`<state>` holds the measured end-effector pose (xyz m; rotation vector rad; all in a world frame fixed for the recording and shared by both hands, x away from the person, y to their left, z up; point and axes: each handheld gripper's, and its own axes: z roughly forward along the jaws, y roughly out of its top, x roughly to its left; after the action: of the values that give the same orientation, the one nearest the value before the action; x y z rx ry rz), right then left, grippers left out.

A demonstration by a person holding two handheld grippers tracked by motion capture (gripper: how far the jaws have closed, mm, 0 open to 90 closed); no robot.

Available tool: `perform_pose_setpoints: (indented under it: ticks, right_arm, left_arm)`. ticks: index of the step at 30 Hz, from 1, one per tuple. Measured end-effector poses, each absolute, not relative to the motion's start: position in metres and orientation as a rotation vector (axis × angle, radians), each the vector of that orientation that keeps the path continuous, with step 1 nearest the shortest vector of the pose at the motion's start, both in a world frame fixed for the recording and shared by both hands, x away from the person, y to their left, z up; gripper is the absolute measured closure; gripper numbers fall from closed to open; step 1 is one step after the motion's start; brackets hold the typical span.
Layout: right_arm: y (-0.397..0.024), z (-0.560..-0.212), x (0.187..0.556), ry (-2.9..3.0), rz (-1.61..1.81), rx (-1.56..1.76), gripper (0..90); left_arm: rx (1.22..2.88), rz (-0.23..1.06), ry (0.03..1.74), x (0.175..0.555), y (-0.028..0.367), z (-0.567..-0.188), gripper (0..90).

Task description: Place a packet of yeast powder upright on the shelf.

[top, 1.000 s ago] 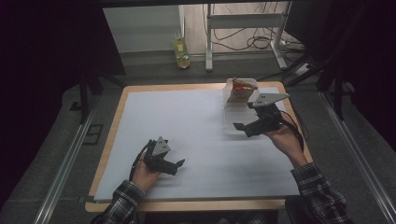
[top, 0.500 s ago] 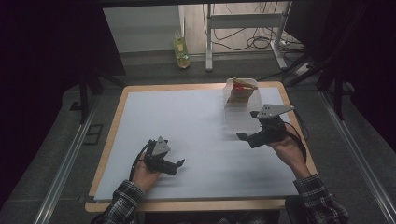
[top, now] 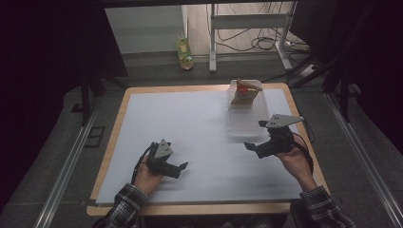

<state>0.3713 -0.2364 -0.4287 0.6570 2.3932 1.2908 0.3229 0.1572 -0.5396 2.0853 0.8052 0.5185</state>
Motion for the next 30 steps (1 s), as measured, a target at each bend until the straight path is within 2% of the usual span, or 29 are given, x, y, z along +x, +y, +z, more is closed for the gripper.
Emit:
perform_pose_setpoints:
  ticks: [15,30]
  right_arm:
    - [-0.231,-0.452,0.362,2.426,1.266,0.693,0.2]
    - [-0.229,-0.475,0.364,2.452,1.224,0.744,0.1]
  left_arm:
    - [2.002,0.466,0.768,0.32,0.162,-0.533,0.0]
    - [1.973,0.476,0.766,0.318,0.165,-0.529,0.0]
